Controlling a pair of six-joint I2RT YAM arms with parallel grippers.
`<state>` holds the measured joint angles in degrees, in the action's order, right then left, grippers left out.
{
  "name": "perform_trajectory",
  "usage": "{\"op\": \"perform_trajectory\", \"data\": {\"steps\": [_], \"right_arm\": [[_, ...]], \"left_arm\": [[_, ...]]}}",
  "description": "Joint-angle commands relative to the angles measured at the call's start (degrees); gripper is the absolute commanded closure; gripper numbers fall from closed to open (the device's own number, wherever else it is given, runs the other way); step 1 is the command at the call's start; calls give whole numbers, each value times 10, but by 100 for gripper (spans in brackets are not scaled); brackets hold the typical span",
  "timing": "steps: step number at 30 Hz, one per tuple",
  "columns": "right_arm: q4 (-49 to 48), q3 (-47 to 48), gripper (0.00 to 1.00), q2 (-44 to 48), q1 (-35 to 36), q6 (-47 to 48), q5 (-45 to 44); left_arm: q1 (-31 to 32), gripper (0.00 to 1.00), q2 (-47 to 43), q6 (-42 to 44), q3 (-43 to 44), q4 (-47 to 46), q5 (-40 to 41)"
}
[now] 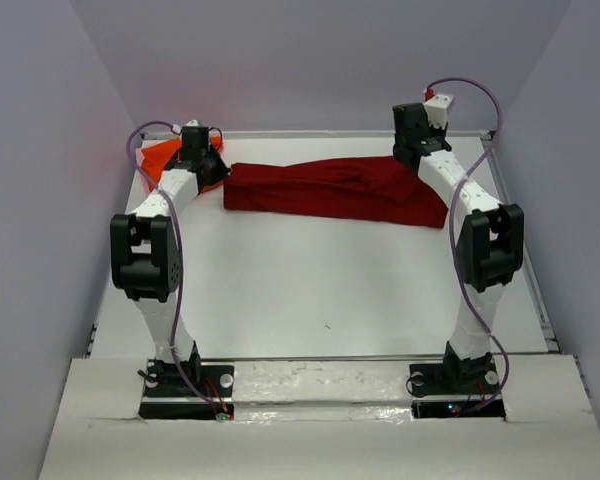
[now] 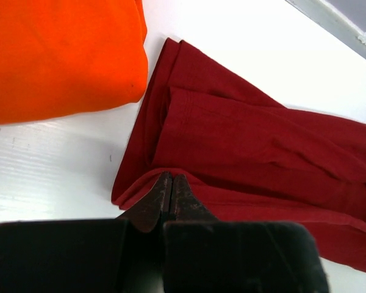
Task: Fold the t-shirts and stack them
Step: Fold the other side of the tshirt into a rectangle
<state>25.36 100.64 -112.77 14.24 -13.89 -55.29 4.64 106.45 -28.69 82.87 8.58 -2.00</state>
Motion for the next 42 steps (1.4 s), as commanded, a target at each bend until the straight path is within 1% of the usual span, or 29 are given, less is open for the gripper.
{"op": "perform_trajectory", "data": {"steps": [1,6,11,23,29,32,33,34,35,36,37,38,39,41,42], "right_arm": [[-38,55,100,-21,-9,21,-25],[-49,105,100,-81,-9,33,-27],[-57,126,100,-131,-9,35,-23],[-71,165,100,-208,-25,51,-20],[-74,192,100,-236,-37,65,-20],[-77,206,100,-247,-42,70,-7],[-77,210,100,-250,-42,75,7],[-77,211,97,-250,-42,76,24],[-83,209,88,-249,-42,76,39],[-90,207,68,-247,-42,79,40],[-97,203,63,-245,-42,85,47],[-100,198,59,-243,-42,88,52],[-107,193,53,-235,-42,90,58],[-116,180,50,-221,-42,92,70],[-130,161,47,-212,-42,94,82]], "left_arm": [[-4,100,28,12,49,13,-14],[-5,100,68,15,76,8,-13],[-6,100,104,7,86,-7,-17],[-17,100,179,-1,142,-6,-29],[-23,99,185,-2,159,-14,-22],[-25,97,188,-1,177,-15,-20],[-25,93,191,2,182,-18,-19],[-26,88,193,5,194,-17,-19],[-28,79,196,8,200,-16,-18],[-28,73,195,9,203,-17,-18],[-29,68,194,9,207,-17,-18],[-30,59,192,11,208,-19,-17],[-30,54,185,12,205,-25,-17],[-30,48,179,13,203,-29,-13],[-30,42,170,14,201,-34,-10]]}}
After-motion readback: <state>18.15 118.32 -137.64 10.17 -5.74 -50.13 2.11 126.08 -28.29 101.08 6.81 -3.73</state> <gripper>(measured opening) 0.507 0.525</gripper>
